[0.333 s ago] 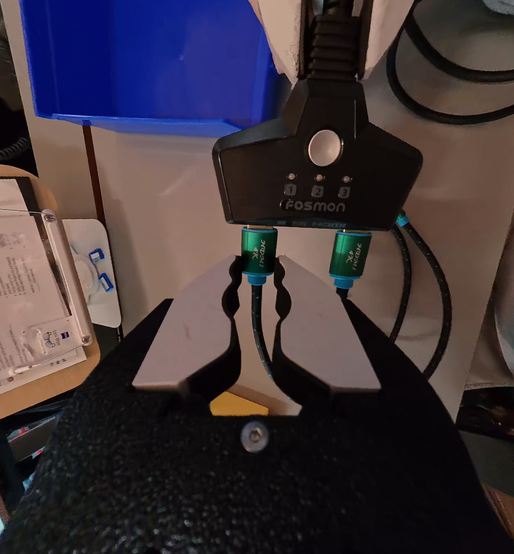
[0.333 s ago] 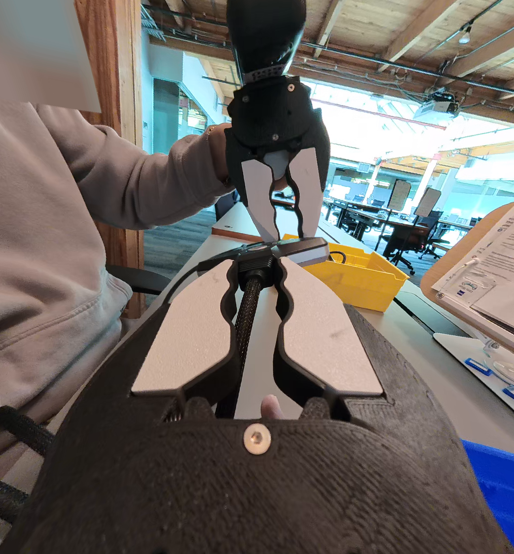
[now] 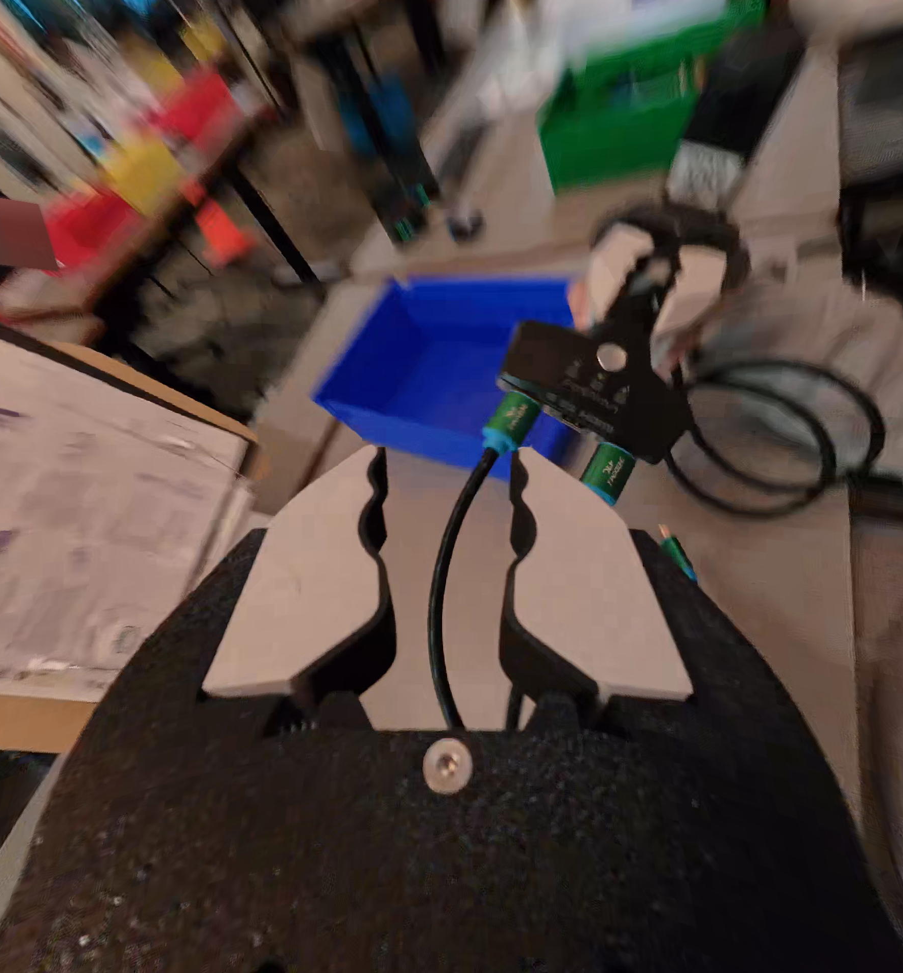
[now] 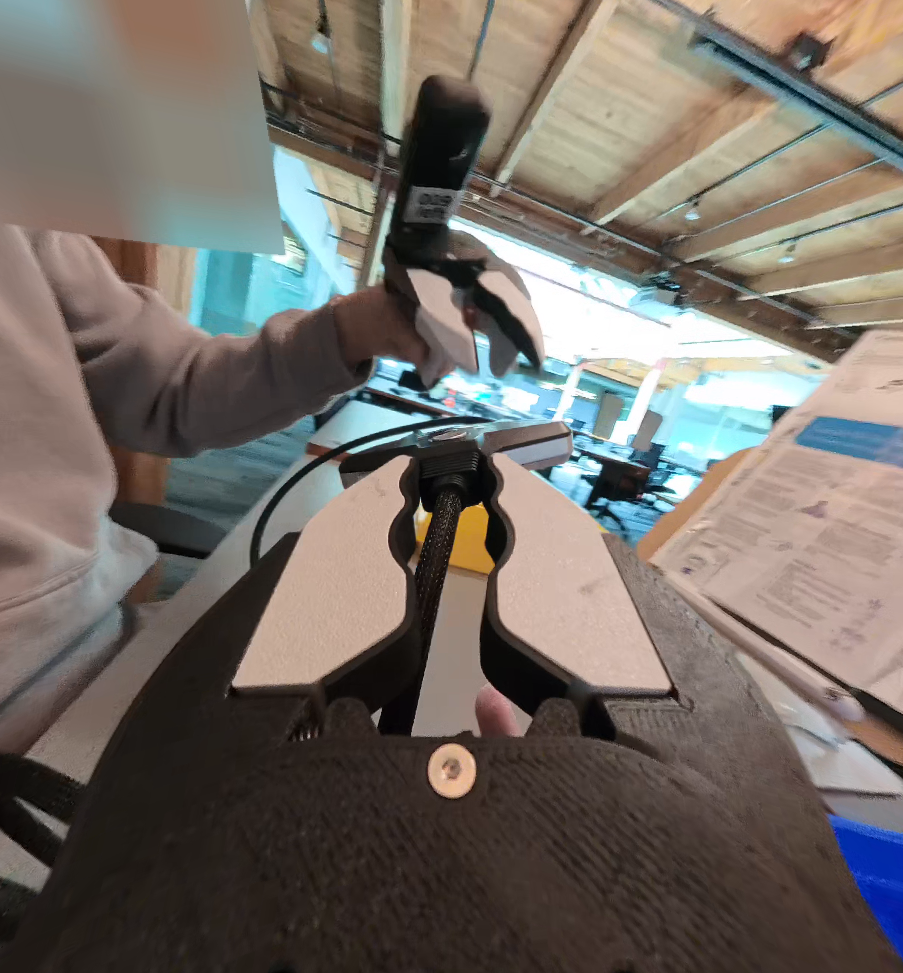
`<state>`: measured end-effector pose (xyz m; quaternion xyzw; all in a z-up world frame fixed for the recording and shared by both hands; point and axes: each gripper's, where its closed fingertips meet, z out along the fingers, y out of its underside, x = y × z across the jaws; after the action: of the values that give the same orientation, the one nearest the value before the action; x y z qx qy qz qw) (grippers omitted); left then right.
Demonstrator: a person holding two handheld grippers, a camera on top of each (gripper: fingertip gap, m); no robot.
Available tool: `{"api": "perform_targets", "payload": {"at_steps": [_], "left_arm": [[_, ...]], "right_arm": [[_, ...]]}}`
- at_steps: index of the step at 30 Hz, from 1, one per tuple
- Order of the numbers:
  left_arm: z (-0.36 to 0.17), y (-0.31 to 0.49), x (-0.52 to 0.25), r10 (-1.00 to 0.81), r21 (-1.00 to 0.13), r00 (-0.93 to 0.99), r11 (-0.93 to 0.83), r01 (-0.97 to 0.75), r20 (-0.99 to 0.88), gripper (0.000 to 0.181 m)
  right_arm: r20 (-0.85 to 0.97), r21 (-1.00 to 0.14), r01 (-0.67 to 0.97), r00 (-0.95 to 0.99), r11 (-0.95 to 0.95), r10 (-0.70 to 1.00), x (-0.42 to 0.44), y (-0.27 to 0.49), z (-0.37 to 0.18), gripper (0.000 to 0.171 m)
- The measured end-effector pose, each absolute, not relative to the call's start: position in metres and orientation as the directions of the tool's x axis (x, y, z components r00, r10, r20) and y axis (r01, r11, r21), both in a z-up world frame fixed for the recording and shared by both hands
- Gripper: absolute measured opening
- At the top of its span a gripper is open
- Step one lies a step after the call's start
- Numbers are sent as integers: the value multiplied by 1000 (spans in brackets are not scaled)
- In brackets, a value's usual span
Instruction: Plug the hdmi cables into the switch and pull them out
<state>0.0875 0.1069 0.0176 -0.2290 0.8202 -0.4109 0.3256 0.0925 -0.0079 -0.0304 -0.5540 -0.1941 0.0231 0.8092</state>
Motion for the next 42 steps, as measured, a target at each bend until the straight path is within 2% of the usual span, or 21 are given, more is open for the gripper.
{"api": "perform_targets", "payload": {"at_steps": [1,3,5,9,14,18,22,26,29,32,35,37,38,42], "left_arm": [[41,121,82,-690,-880,-639,473,-41,-341,46],[78,157,66,-791,-955,-544,287,74,-280,46],[86,197,53,-863,-980,-465,160,116,-196,42],[33,249,45,-909,-989,-399,147,-24,-126,43],[-18,265,41,-912,-983,-397,152,-107,-98,43],[-47,261,43,-900,-977,-434,122,-176,-34,44],[-67,254,46,-884,-965,-467,139,-223,-19,46],[-80,249,51,-876,-947,-481,187,-261,-40,48],[-88,246,52,-866,-930,-496,233,-283,-66,50],[-94,243,54,-862,-920,-499,262,-292,-87,50],[-99,239,55,-857,-915,-507,271,-299,-88,50],[-101,236,55,-854,-914,-515,267,-305,-77,50],[-101,235,56,-852,-914,-519,261,-310,-68,50],[-106,228,54,-842,-911,-537,258,-323,-48,50]], "right_arm": [[304,-898,211,931,386,199,97,-11,-25,22],[330,-879,267,939,395,100,104,-20,-11,22],[373,-861,346,928,373,0,113,-29,3,22],[429,-829,480,875,289,-224,152,-46,43,22],[435,-784,588,748,198,-502,212,-73,84,22],[342,-784,608,593,127,-729,263,-92,61,22],[326,-791,610,466,32,-823,282,-93,6,22],[507,-749,628,342,-208,-791,278,-74,-26,22],[682,-673,559,216,-484,-698,283,-60,-44,23],[785,-605,482,229,-633,-576,288,-53,-62,22],[867,-482,294,295,-825,-401,298,-58,-96,23],[881,-394,148,342,-907,-327,303,-71,-110,23],[857,-388,101,405,-916,-319,301,-74,-117,24],[677,-491,24,639,-871,-365,288,-67,-136,21]]}}
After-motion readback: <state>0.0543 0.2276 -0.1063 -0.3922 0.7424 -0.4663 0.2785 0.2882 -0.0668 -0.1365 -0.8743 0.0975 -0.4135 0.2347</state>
